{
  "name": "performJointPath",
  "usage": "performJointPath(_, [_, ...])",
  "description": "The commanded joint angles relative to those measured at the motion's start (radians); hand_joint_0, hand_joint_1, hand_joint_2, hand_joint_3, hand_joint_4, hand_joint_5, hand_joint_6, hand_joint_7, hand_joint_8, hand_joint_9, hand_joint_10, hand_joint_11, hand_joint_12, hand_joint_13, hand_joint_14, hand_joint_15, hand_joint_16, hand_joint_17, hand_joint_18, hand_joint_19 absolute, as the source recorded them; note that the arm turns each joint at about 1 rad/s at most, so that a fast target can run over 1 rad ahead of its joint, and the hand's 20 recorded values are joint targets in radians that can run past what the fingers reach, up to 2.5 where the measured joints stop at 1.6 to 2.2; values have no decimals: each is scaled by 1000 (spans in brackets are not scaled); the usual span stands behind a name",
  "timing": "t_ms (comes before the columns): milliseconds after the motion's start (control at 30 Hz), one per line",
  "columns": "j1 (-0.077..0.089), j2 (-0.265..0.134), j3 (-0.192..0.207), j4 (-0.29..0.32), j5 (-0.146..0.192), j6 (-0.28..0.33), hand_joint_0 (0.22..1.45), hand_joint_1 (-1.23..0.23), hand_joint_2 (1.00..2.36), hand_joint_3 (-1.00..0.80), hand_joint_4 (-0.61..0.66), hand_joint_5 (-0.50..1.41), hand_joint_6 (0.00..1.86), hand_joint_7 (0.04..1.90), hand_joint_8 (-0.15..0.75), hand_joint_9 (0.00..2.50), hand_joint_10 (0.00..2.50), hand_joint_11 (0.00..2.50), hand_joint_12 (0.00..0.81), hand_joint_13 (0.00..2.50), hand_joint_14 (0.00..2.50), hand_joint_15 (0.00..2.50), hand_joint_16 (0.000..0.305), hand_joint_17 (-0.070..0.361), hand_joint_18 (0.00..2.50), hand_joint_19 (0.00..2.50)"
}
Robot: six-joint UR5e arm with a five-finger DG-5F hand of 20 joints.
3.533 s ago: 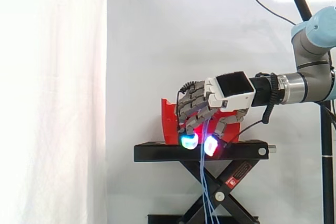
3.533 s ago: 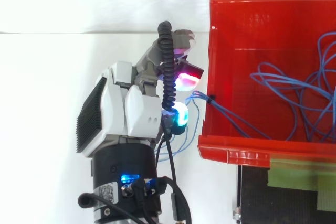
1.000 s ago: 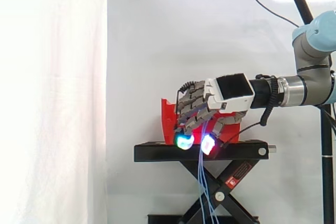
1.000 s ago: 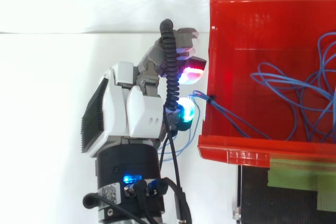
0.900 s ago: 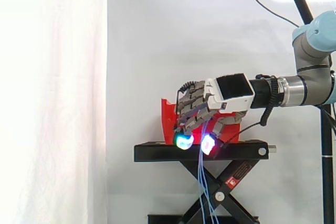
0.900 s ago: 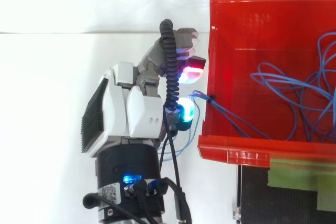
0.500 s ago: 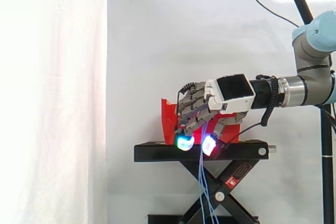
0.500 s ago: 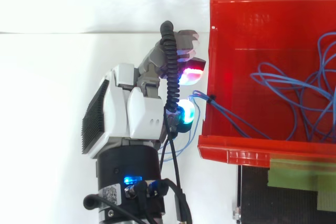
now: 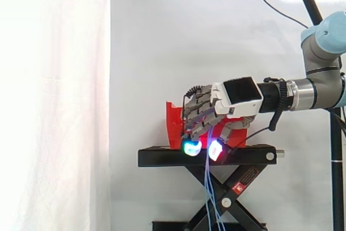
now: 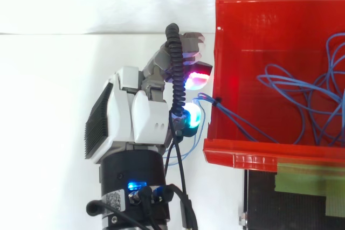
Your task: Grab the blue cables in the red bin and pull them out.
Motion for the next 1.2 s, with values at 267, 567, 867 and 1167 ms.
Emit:
performJointPath(267, [0, -1, 0, 11, 0, 0, 901, -960, 1000, -1000, -70, 642, 485, 622, 234, 782, 20, 660, 350, 657, 20, 538, 45, 101, 626, 709])
performJointPath(567, [0, -1, 0, 11, 0, 0, 899, -972, 1000, -1000, -35, 723, 95, 712, 230, 749, 17, 639, 343, 631, 20, 537, 44, 100, 604, 719])
performJointPath(867, [0, -1, -2, 8, 0, 0, 887, -978, 1000, -1000, -4, 722, 7, 663, 227, 730, 21, 614, 343, 624, 18, 540, 45, 100, 590, 729])
performJointPath(1167, [-3, 1, -20, 8, -2, 0, 886, -975, 1000, -1000, 3, 707, 10, 626, 226, 714, 17, 608, 345, 615, 19, 545, 45, 100, 583, 733])
